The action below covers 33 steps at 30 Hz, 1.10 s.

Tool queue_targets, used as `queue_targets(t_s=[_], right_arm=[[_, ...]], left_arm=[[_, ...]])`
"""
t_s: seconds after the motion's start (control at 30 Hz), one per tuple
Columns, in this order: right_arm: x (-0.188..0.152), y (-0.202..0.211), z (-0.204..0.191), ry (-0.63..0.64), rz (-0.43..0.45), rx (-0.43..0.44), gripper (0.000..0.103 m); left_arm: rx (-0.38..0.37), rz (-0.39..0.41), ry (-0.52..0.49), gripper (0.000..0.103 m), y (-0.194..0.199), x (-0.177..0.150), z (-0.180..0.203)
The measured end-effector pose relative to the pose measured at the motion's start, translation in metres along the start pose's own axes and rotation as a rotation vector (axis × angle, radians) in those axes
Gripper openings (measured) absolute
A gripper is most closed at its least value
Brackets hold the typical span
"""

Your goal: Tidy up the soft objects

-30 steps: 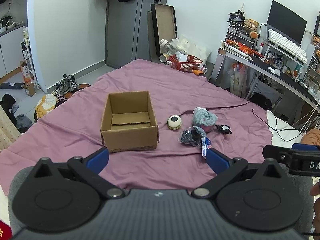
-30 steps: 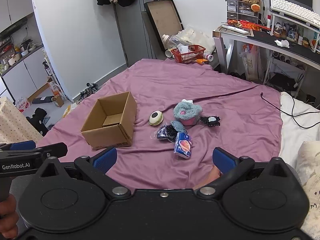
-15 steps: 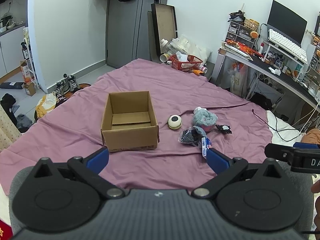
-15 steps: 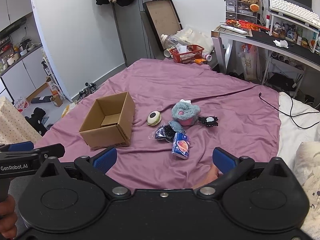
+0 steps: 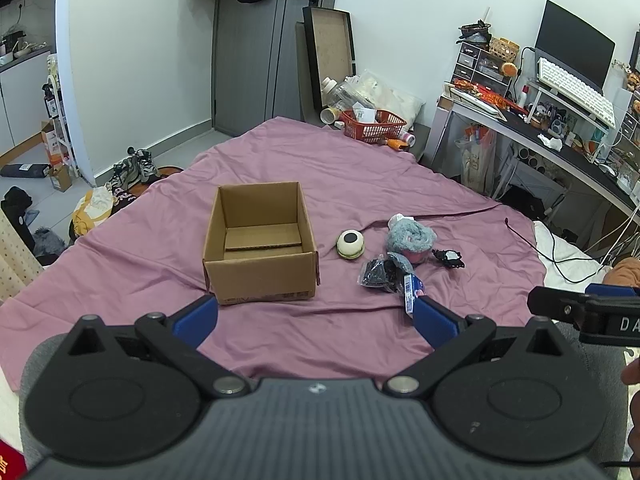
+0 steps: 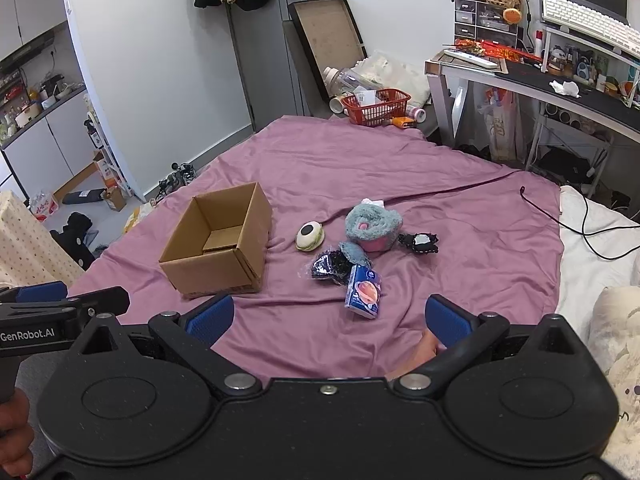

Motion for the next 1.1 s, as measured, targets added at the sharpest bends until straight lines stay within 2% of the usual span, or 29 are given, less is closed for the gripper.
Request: queue_targets(t_s=[0.77,1.1], right_arm=[[0.0,-0.007,-0.001,0.016,-0.002,0.028,0.103],[0.004,-0.023,0.011,0.002,-0.007,0.055,0.103]], left_arm=[[0.015,-0.003,0.003,0.103,-0.007,-0.003,-0.002],[0.013,-0.013,0.009,0.102,-0.027,0.002,0.006]])
Point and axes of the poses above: each gripper's, at about its wrist camera, not at the fingertips, and y roughly against the way its jaws point, z to its right, x to its top, the point moved 7 cm from there along -y, roughly the way its jaws point, and after that the axes turned 11 degrees about y, right-handed, at the moved point
